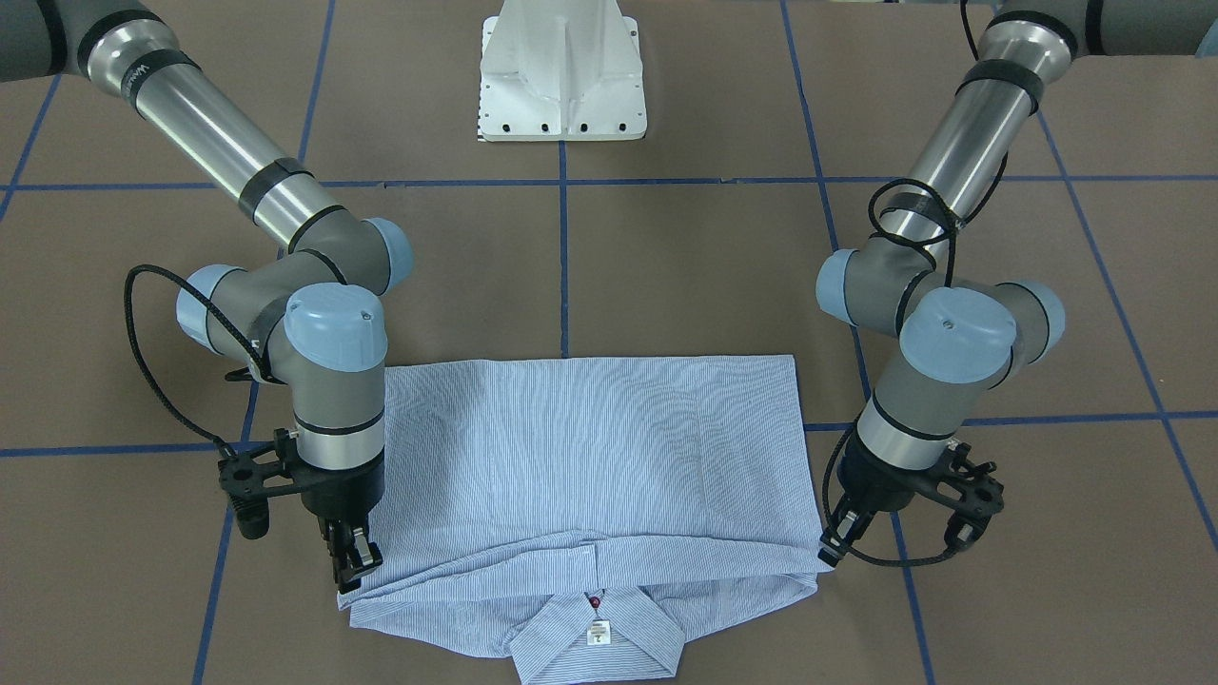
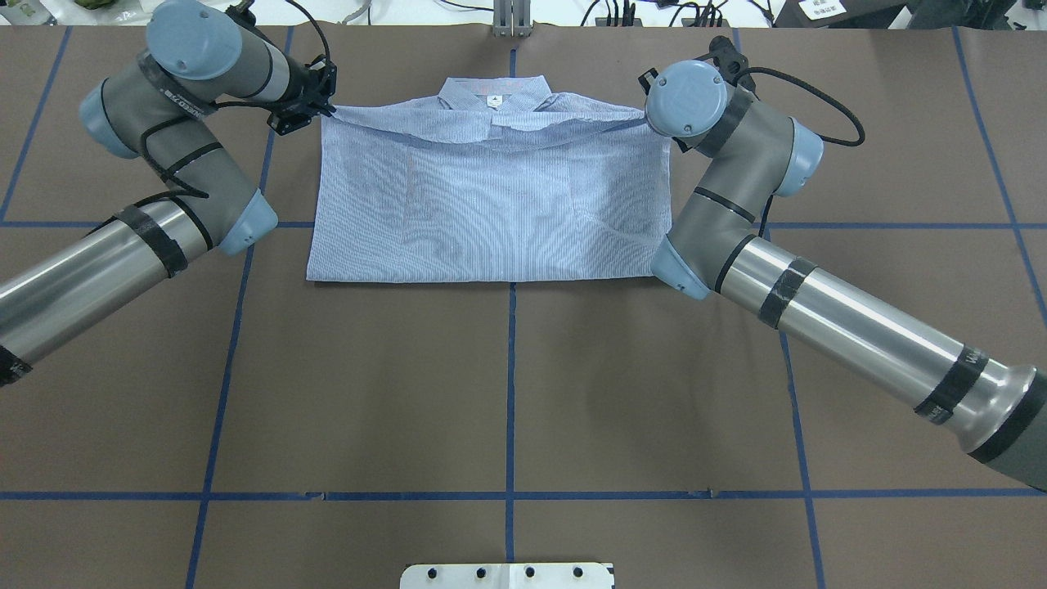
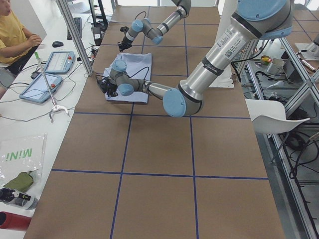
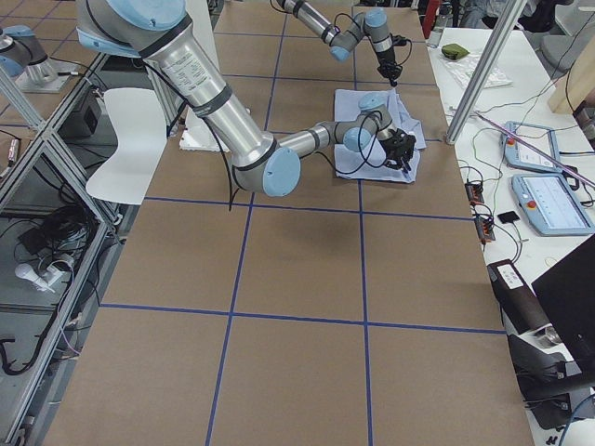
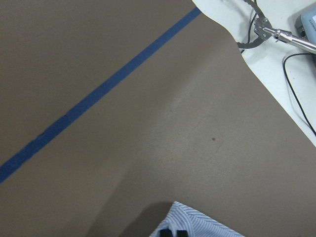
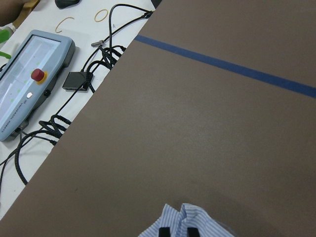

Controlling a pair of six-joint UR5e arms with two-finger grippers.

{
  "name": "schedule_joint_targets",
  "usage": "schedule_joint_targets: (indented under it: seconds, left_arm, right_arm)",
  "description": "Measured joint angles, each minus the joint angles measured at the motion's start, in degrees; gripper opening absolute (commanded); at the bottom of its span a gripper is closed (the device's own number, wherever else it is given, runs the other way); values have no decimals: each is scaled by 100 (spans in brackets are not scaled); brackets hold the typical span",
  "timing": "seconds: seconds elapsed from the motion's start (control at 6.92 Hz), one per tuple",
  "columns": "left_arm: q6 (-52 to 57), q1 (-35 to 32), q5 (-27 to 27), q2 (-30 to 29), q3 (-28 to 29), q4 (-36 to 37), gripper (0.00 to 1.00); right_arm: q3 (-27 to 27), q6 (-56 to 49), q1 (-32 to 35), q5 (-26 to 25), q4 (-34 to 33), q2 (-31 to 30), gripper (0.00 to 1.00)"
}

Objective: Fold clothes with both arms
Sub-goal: 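Lower the hem near the collar and open both grippers, then move the right gripper to the folded shirt's nearest side edge while the left holds back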

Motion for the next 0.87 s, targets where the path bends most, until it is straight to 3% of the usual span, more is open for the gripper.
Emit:
schedule_joint_targets:
  seconds: [0.29, 0.43, 0.72, 0.87]
  left_arm:
    - [133, -65, -3, 18, -31, -91, 29]
    - [194, -111, -13, 79, -138, -131, 29]
    - [230, -146, -25, 338, -476, -159, 29]
    - [239, -153, -18, 422, -576, -166, 29]
  right_arm:
    - [221, -46, 31, 6, -18, -24, 51]
    - [793, -43, -17, 66, -99, -301, 53]
    - [2573, 130, -423, 206, -514, -1389, 54]
    - [3200, 367, -662, 207, -692, -1836, 55]
